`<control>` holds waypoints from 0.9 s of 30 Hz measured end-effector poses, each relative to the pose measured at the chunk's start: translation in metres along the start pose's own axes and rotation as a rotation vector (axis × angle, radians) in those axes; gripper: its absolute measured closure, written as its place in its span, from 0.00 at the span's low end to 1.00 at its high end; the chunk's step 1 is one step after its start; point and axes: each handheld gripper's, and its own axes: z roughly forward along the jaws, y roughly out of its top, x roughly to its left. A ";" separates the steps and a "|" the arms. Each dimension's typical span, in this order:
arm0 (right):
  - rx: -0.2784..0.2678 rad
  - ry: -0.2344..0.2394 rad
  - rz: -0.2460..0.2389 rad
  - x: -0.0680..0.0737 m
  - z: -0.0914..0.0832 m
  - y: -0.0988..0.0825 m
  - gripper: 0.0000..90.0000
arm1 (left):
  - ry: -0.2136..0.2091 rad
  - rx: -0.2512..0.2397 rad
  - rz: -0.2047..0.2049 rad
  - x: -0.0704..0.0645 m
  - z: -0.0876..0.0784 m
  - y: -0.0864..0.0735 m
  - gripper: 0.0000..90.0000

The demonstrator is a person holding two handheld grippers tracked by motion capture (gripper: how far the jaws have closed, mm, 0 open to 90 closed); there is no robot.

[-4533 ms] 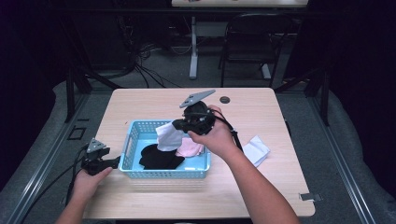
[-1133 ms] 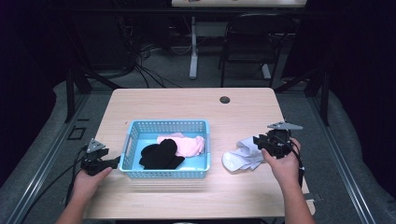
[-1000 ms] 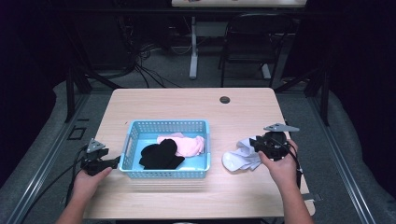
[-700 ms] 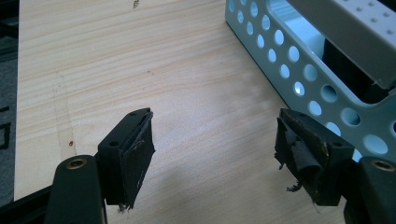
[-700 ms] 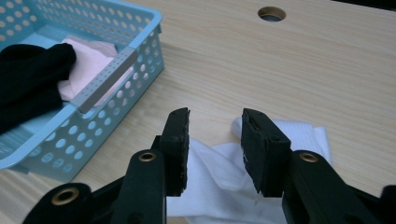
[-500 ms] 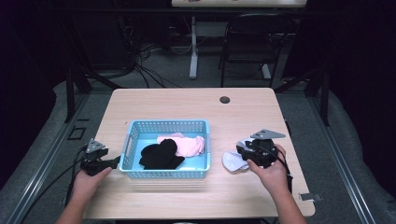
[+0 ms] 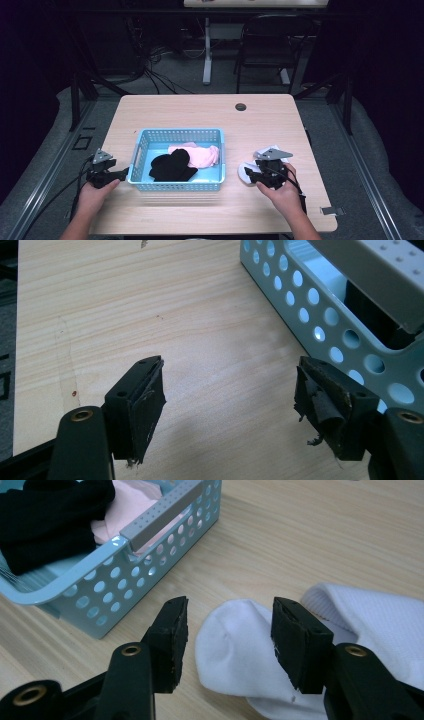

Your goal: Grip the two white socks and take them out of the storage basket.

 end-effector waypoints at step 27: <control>-0.053 -0.020 0.018 0.003 0.016 -0.015 0.50 | -0.001 0.002 0.006 0.000 -0.001 0.000 0.31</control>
